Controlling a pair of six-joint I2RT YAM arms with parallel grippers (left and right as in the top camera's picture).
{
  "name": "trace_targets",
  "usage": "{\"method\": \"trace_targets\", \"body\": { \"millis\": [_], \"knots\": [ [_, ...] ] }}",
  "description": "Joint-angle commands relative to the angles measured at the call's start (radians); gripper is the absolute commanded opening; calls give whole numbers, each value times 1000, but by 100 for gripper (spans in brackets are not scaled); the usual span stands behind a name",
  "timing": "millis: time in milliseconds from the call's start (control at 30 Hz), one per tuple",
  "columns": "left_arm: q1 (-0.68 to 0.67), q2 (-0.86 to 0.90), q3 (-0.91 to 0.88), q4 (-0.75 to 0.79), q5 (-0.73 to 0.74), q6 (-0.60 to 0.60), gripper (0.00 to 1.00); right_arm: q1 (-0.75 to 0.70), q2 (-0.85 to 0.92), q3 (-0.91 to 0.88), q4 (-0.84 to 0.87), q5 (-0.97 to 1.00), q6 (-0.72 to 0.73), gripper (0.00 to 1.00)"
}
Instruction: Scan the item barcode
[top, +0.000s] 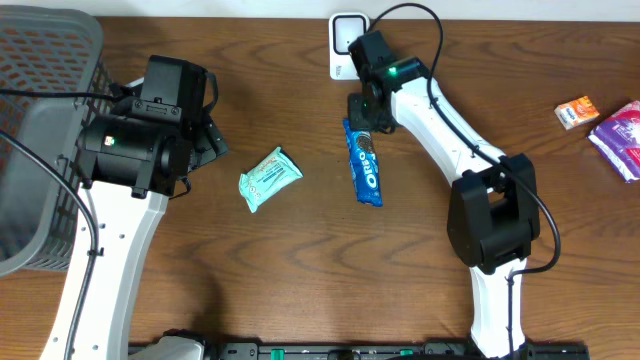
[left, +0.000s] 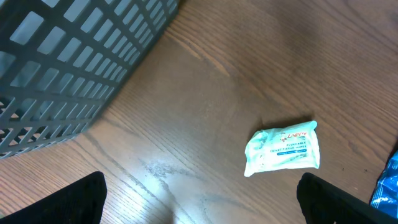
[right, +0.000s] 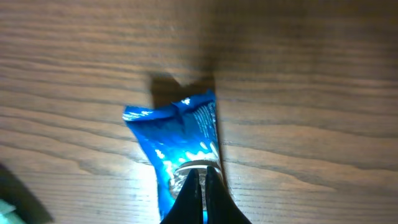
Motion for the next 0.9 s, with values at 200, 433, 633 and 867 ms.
{"method": "trace_targets", "body": {
  "millis": [200,433,633,867],
  "knots": [
    [3,4,8,-4,-20,10,98,20,-9,-217,195,-63,-22,1],
    [3,4,8,-4,-20,10,98,14,-9,-306,321,-58,-7,1],
    [3,4,8,-4,-20,10,98,-18,-40,-152,182,-58,-8,1],
    [3,4,8,-4,-20,10,98,-23,-84,67,-191,-79,-86,1]
  ]
}}
